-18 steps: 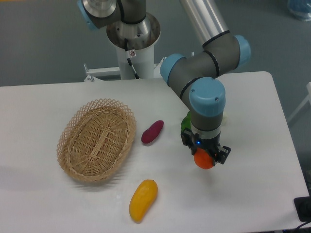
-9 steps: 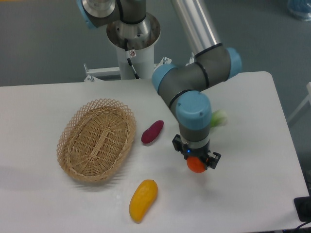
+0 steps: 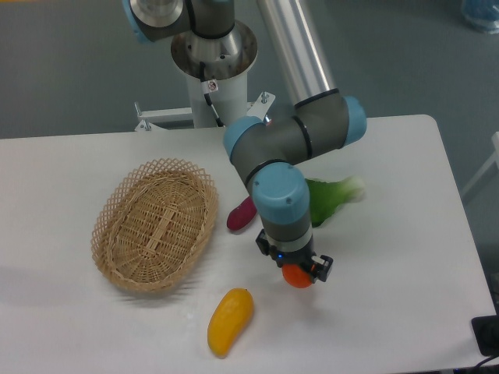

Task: Place the orange on the table
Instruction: 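Carry the orange toward the yellow mango and lower it to the table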

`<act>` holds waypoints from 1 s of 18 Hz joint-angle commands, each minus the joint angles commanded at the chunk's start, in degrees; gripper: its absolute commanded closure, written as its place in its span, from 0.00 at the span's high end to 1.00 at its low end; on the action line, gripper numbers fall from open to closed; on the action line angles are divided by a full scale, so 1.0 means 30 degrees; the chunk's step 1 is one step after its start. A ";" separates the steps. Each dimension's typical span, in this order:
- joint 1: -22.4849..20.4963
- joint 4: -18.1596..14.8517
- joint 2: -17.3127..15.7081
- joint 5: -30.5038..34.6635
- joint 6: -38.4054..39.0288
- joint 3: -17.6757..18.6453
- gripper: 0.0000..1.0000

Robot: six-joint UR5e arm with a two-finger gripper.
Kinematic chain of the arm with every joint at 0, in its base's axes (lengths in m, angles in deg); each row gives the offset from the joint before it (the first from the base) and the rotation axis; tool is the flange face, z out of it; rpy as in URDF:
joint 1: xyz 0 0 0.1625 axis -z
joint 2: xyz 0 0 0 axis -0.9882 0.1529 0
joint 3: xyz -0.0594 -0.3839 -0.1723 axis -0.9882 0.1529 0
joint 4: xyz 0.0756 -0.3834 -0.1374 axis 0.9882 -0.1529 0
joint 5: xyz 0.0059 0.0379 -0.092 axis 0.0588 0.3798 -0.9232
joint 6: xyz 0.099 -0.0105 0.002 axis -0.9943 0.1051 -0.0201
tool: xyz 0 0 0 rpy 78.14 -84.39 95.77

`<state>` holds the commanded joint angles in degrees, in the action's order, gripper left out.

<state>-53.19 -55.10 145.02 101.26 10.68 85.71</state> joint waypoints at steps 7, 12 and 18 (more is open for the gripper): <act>0.0470 0.0380 0.0119 0.0029 0.1031 0.0264 0.77; 0.0470 0.0440 0.0090 0.0000 0.0651 0.0498 0.97; 0.0470 0.0381 -0.0466 -0.0176 0.0415 0.0587 1.00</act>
<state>-51.78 -53.96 143.63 100.73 11.93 87.46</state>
